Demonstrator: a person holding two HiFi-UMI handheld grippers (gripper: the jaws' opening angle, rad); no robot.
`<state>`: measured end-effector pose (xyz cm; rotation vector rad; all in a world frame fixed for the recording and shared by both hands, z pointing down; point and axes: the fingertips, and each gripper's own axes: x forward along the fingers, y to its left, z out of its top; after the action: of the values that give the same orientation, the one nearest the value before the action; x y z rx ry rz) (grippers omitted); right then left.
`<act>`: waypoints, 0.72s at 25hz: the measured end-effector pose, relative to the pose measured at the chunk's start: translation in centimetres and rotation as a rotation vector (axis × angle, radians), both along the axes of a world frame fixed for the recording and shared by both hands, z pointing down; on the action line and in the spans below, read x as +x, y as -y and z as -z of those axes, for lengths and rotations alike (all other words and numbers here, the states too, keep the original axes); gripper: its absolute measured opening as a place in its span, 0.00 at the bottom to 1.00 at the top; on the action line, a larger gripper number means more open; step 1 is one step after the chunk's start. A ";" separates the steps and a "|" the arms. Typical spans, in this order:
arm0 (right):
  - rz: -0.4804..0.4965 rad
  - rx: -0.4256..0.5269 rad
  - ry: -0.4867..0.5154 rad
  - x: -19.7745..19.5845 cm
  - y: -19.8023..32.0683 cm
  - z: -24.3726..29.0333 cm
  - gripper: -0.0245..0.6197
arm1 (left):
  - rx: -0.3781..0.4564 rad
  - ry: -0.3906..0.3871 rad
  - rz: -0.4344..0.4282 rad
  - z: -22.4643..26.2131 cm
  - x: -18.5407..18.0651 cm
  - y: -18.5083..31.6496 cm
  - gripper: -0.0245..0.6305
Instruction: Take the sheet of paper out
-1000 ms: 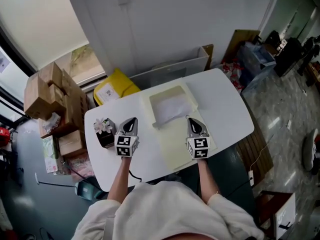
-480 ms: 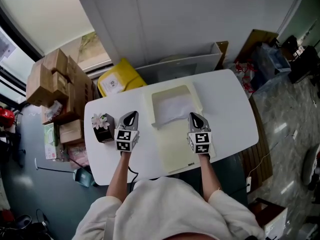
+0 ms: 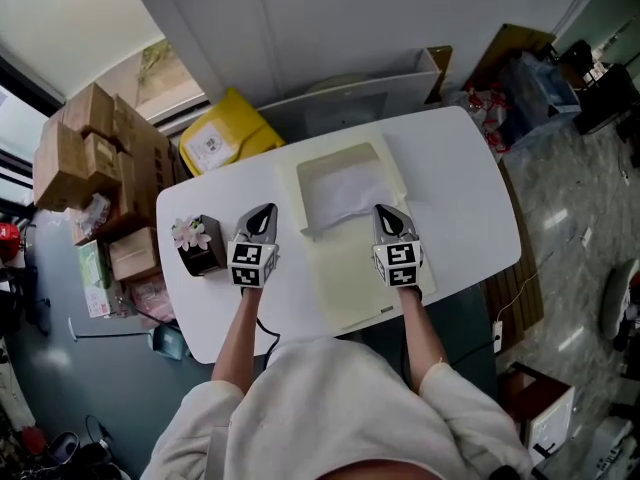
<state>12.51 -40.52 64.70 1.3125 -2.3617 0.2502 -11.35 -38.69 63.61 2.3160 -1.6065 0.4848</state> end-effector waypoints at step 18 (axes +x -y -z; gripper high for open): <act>0.205 -0.081 -0.361 -4.1 -1.9 -8.3 0.04 | -0.054 -0.064 -0.049 -4.9 -0.7 1.4 0.05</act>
<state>8.42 -38.57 73.04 0.9745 -2.1313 0.0405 -12.05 -40.08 68.49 2.3118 -1.4925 0.4539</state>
